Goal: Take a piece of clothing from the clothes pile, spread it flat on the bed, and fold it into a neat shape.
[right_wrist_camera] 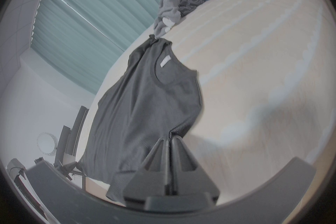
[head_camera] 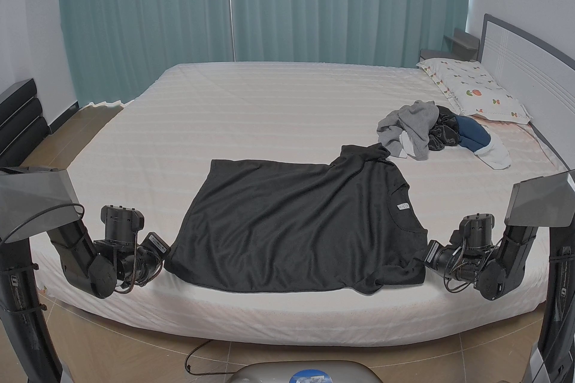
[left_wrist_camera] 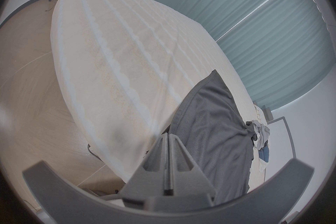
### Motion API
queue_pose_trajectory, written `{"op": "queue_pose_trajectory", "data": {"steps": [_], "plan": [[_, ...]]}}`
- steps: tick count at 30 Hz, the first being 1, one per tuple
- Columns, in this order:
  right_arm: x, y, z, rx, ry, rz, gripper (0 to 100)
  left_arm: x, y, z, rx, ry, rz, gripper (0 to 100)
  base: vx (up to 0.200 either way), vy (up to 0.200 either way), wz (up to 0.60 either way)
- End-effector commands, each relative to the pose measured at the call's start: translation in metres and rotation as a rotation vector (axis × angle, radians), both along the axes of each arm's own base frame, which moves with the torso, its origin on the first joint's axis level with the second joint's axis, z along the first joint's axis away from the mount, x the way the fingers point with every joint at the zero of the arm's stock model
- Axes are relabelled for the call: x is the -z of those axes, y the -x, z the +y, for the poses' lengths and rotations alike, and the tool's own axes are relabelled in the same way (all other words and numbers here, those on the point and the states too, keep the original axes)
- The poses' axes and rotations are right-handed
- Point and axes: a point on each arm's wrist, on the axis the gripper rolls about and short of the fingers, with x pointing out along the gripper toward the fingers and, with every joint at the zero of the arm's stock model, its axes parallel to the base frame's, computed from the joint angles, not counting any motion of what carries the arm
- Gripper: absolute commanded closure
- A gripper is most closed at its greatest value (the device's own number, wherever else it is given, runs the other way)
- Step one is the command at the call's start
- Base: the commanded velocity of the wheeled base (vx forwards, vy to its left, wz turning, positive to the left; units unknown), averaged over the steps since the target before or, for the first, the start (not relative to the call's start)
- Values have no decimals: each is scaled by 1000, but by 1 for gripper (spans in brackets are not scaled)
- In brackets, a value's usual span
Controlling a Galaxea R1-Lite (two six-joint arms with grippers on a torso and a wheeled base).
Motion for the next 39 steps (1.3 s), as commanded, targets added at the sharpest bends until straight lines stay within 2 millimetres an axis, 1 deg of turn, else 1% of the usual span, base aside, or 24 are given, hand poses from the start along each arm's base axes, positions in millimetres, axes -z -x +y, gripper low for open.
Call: {"op": "queue_pose_trajectory", "data": {"steps": [1,2,3,7,10,11,13,14,15,17,18,20,22,26,27,29,30,34,38,39], "plan": [[-28,-13,-6,24,-11,-102,100,-3,-4,0,-15,8,-30,100,0,0,0],[-28,-13,-6,24,-11,-102,100,-3,-4,0,-15,8,-30,100,0,0,0],[-39,-22,-6,25,-15,-132,100,-5,-6,0,-35,32,-61,100,0,0,0],[-54,-41,-2,22,-24,-149,100,-7,-8,3,-55,54,-110,100,0,0,0],[-61,-58,2,21,-34,-149,100,-9,-10,6,-68,59,-139,100,0,0,0],[-62,-59,2,22,-35,-148,100,-9,-10,6,-70,59,-141,100,0,0,0],[-68,-75,5,33,-60,-147,100,-10,-12,11,-94,53,-157,100,0,0,0],[-68,-77,5,33,-62,-146,100,-10,-12,11,-95,53,-160,100,0,0,0],[-70,-88,7,39,-74,-144,100,-9,-15,13,-116,55,-163,100,0,0,0],[-67,-98,8,43,-76,-134,100,-6,-17,14,-135,67,-163,100,0,0,0],[-63,-107,9,43,-75,-126,100,-4,-20,14,-144,79,-173,100,0,0,0],[-62,-108,9,43,-75,-126,100,-3,-20,14,-145,80,-174,100,0,0,0],[-51,-122,11,56,-69,-124,100,5,-23,14,-148,85,-188,100,0,0,0],[-43,-136,15,78,-68,-148,100,12,-25,13,-147,87,-205,100,0,0,0],[-38,-140,20,79,-79,-146,100,13,-25,13,-147,86,-203,100,0,0,0],[-28,-145,24,82,-85,-141,100,14,-25,13,-147,88,-202,100,0,0,0],[-24,-148,25,87,-81,-141,0,15,-25,13,-147,88,-199,100,0,0,0],[-7,-157,25,117,-62,-141,0,16,-24,12,-144,88,-195,100,0,0,0],[-7,-155,22,123,-60,-134,0,17,-24,12,-144,87,-191,100,0,0,0],[-12,-151,18,128,-54,-133,0,18,-24,12,-144,87,-189,100,0,0,0]]}}
